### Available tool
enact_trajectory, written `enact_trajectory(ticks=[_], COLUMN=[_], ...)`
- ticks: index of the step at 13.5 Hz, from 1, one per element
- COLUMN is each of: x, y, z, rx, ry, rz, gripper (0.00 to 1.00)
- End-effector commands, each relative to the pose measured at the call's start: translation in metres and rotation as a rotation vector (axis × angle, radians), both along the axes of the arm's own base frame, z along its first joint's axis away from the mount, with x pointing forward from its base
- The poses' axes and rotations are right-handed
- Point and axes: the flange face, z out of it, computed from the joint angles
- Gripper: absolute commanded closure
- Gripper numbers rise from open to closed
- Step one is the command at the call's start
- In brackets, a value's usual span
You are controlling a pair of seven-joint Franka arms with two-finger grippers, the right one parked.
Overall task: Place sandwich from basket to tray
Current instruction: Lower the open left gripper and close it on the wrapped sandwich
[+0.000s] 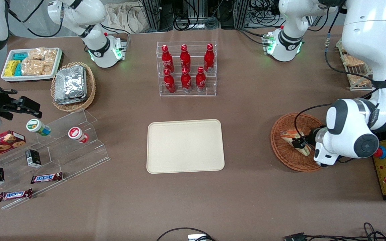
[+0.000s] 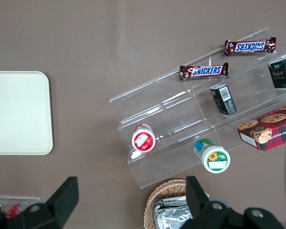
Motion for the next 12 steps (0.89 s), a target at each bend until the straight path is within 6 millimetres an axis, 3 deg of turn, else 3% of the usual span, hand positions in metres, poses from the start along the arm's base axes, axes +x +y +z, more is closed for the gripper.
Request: enact_trajectory(ticks=[1, 7, 8, 11, 12], x=[-0.002, -0.007, -0.009, -0.007, -0.007], y=[0.001, 0.005, 0.005, 0.005, 0.005], z=[-0.022, -0.06, -0.064, -0.058, -0.054], rx=[-0.003, -0.003, -0.002, -0.003, -0.003], ry=[0.0, 0.014, 0.013, 0.001, -0.001], rz=[0.041, 0.051, 0.052, 0.052, 0.051], gripper=[0.0, 0.0, 0.04, 0.71, 0.88])
